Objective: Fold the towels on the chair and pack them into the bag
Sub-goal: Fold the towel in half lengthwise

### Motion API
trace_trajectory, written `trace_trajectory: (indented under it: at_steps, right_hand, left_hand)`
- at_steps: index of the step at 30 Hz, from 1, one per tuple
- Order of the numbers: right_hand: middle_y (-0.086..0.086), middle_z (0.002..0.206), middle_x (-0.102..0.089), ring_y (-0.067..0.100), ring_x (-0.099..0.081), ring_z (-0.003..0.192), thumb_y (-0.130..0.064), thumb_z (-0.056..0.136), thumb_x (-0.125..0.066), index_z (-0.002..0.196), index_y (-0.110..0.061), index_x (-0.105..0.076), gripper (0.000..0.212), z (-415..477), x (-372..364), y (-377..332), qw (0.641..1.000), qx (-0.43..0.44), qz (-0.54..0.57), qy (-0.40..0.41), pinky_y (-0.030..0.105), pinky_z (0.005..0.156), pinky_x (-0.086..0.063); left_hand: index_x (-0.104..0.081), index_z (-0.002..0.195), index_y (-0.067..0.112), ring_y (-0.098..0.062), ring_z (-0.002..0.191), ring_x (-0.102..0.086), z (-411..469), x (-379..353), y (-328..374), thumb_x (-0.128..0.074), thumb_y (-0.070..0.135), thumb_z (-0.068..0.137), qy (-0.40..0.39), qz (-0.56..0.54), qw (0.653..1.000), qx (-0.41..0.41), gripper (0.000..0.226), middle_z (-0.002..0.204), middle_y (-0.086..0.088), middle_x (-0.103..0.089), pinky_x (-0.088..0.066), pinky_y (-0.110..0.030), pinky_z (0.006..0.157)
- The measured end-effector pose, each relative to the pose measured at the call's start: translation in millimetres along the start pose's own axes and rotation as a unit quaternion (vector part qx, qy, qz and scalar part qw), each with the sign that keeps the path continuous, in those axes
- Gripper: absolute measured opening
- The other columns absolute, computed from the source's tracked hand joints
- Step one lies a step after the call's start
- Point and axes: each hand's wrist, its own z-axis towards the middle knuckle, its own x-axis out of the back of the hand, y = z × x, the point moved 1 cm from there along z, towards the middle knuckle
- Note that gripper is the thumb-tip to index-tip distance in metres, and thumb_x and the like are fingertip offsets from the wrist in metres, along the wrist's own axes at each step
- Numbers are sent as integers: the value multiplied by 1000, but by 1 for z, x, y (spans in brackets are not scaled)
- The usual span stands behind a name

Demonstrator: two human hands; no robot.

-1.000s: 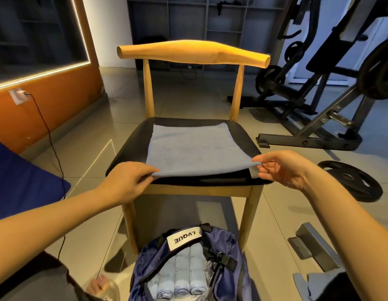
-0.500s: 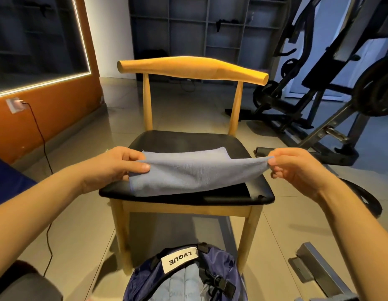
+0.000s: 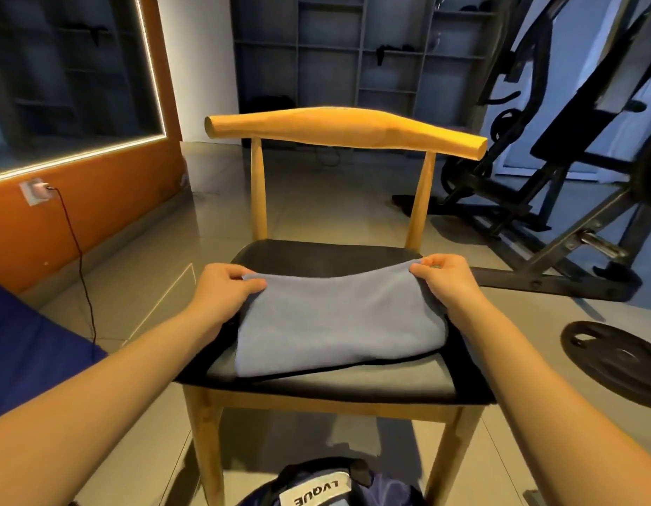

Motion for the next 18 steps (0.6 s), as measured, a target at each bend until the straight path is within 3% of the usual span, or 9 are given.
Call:
trace_trajectory:
  at_steps: [3, 7, 9, 13, 18]
  right_hand:
    - [12, 72, -63, 24, -57, 69, -6, 93, -66, 86, 5, -71, 15, 13, -10, 9, 996, -23, -86, -26, 29, 56, -44]
    - [8, 65, -62, 18, -54, 62, -2, 92, -62, 86, 11, -72, 17, 17, -11, 16, 986, -23, -155, -52, 25, 53, -42]
    - [13, 69, -63, 19, -54, 64, -7, 95, -62, 89, 11, -70, 21, 20, -12, 17, 984, -6, -167, -57, 26, 55, -43]
    - [20, 90, -68, 20, -58, 75, -20, 102, -58, 94, 0, -66, 23, 30, -15, 19, 981, 14, -183, -56, 28, 61, -45]
    - [12, 74, -57, 18, -51, 67, -26, 104, -55, 81, -8, -57, 29, 42, -23, 26, 976, 13, -217, -35, 28, 58, -38]
  left_hand:
    - [-79, 78, 14, -22, 81, -69, 18, -3, -9, -77, 14, 86, -37, 112, 993, 12, 8, 83, -7, -75, -56, -34, 73]
    - [-75, 70, 16, -19, 75, -67, 30, -3, -4, -76, 18, 84, -79, 233, 969, -27, 14, 75, -3, -73, -51, -30, 63]
    - [-74, 70, 14, -18, 71, -65, 34, -3, -5, -76, 18, 82, -95, 253, 962, -28, 12, 70, -2, -72, -49, -29, 61]
    - [-75, 71, 18, -15, 74, -68, 45, -2, -9, -78, 21, 81, -91, 261, 961, -28, 11, 69, 4, -72, -57, -34, 68]
    - [-74, 78, 18, -13, 80, -65, 54, -3, -16, -72, 22, 91, -58, 237, 968, -62, 13, 81, 2, -72, -44, -26, 61]
